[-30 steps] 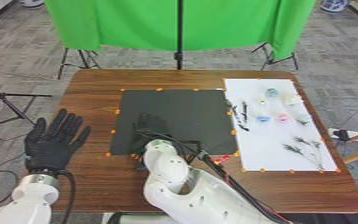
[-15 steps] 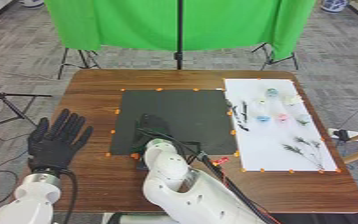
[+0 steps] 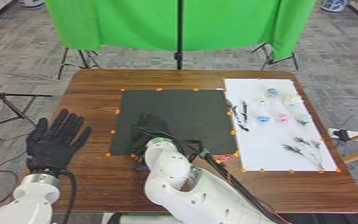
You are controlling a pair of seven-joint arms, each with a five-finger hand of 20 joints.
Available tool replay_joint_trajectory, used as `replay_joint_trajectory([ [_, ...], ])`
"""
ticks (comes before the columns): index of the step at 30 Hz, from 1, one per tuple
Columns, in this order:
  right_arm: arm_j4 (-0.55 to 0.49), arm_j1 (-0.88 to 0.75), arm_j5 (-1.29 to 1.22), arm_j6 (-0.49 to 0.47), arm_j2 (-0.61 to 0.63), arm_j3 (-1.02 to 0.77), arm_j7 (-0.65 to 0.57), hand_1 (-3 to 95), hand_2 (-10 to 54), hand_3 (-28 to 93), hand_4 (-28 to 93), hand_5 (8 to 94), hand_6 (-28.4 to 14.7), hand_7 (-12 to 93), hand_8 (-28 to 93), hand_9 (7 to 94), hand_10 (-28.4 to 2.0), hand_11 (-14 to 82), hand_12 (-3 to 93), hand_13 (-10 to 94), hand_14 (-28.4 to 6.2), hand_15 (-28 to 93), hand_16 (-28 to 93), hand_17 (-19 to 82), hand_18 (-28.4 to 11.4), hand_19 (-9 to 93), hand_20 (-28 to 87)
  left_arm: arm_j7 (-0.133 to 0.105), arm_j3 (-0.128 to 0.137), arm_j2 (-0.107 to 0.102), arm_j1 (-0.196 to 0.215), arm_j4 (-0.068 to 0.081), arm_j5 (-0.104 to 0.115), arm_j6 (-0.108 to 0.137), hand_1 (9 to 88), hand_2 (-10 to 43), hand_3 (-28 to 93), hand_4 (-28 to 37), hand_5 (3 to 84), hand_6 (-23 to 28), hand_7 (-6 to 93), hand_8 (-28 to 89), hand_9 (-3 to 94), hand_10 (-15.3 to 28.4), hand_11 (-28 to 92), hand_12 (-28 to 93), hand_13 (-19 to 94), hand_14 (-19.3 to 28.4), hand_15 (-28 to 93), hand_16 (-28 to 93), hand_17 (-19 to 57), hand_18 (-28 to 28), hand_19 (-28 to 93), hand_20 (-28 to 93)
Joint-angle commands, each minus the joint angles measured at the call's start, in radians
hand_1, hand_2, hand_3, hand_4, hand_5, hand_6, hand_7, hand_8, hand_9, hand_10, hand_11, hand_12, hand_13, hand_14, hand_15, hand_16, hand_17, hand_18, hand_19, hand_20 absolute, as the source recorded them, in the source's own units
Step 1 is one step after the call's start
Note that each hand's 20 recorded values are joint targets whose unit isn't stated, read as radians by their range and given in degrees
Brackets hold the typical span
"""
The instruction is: Arrange flowers
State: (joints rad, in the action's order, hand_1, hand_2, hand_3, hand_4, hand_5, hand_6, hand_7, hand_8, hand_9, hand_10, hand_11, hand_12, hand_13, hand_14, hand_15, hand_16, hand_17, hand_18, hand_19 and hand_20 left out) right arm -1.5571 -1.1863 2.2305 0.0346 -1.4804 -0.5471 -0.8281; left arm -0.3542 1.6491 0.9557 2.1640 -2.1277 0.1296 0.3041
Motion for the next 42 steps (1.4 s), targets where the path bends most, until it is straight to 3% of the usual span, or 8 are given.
replay_joint_trajectory([
  [1,-0.018,0.022,-0.034,0.016,-0.004,-0.061,-0.002,45.8,-9.5,71,-23,64.8,-5.1,41,17,74.0,-18.4,35.4,29.6,70,-14.3,59,31,41,-26.8,93,32,0.008,-0.003,0.005,0.006,0.004,-0.005,0.006,29.1,13.2,75,-28.3,49.9,6.7,18.0,-10,41.7,15.0,24,11,32,14.3,39,-7,-3.5,13.7,37,16],
  [5,-0.03,0.033,-0.061,0.015,-0.001,-0.095,-0.013,44.9,-9.5,70,-22,64.5,-5.3,40,17,73.3,-18.6,35.4,29.2,70,-14.4,59,31,41,-26.7,93,32,0.007,0.0,0.009,0.005,0.006,-0.001,0.005,29.1,13.2,75,-28.3,49.9,6.8,17.9,-10,41.6,15.0,24,11,32,14.4,39,-7,-3.6,13.8,37,16],
  [11,-0.088,0.037,-0.07,0.044,0.067,-0.179,0.012,42.9,-9.5,71,-22,64.8,-6.3,36,14,72.3,-19.3,34.3,28.4,69,-15.1,59,31,41,-26.9,93,32,-0.003,0.019,0.046,0.024,0.004,-0.008,-0.017,28.9,13.1,75,-28.3,49.9,6.7,17.9,-10,41.6,15.0,24,11,32,14.3,39,-7,-3.7,13.8,37,16],
  [17,-0.235,-0.036,-0.074,0.089,0.262,-0.356,-0.01,41.0,-9.5,74,-22,64.8,-7.5,30,-7,70.4,-20.3,28.6,25.5,67,-15.8,60,30,40,-26.8,93,32,0.006,0.027,0.061,0.045,-0.002,-0.018,-0.037,29.0,13.2,75,-28.3,49.9,6.7,17.8,-10,41.6,15.0,24,11,32,14.3,39,-7,-3.6,13.8,37,16],
  [24,-0.401,-0.233,-0.023,0.142,0.504,-0.599,-0.108,40.7,-9.5,75,-21,61.9,-8.8,24,-7,66.4,-21.8,24.6,23.6,63,-17.0,60,29,38,-26.7,93,33,-0.015,0.05,0.069,0.07,-0.018,-0.026,-0.045,29.0,13.2,75,-28.3,49.9,6.7,17.7,-10,41.6,14.9,24,11,32,14.3,39,-7,-3.7,13.8,37,16],
  [29,-0.494,-0.392,-0.189,0.065,0.617,-0.829,-0.092,41.1,-9.5,75,-22,59.5,-9.3,21,-6,62.3,-22.4,22.2,22.8,59,-17.2,60,28,36,-26.3,92,33,-0.037,0.071,0.071,0.086,-0.026,-0.019,-0.04,29.1,13.3,75,-28.3,49.8,6.6,17.7,-10,41.6,14.9,24,11,32,14.3,38,-7,-3.7,13.8,37,16],
  [33,-0.551,-0.555,-0.152,0.013,0.67,-0.973,-0.148,42.0,-9.5,76,-22,57.1,-9.1,20,-7,58.3,-22.6,19.9,21.8,55,-18.1,60,27,34,-26.0,91,33,-0.032,0.072,0.071,0.074,-0.023,-0.022,-0.047,29.0,13.5,75,-28.3,49.8,6.6,17.9,-10,41.6,14.8,24,11,32,14.3,38,-7,-3.7,13.8,37,16],
  [42,-0.632,-0.805,-0.117,-0.074,0.669,-1.146,-0.197,41.7,-9.5,75,-25,59.4,-8.9,18,-7,59.7,-22.4,18.2,20.9,55,-18.2,59,25,33,-26.6,89,35,-0.044,0.098,0.077,0.082,-0.025,-0.019,-0.029,29.1,13.3,75,-28.3,50.0,6.5,17.9,-10,41.6,14.9,24,11,32,14.3,39,-7,-3.6,13.8,37,16],
])
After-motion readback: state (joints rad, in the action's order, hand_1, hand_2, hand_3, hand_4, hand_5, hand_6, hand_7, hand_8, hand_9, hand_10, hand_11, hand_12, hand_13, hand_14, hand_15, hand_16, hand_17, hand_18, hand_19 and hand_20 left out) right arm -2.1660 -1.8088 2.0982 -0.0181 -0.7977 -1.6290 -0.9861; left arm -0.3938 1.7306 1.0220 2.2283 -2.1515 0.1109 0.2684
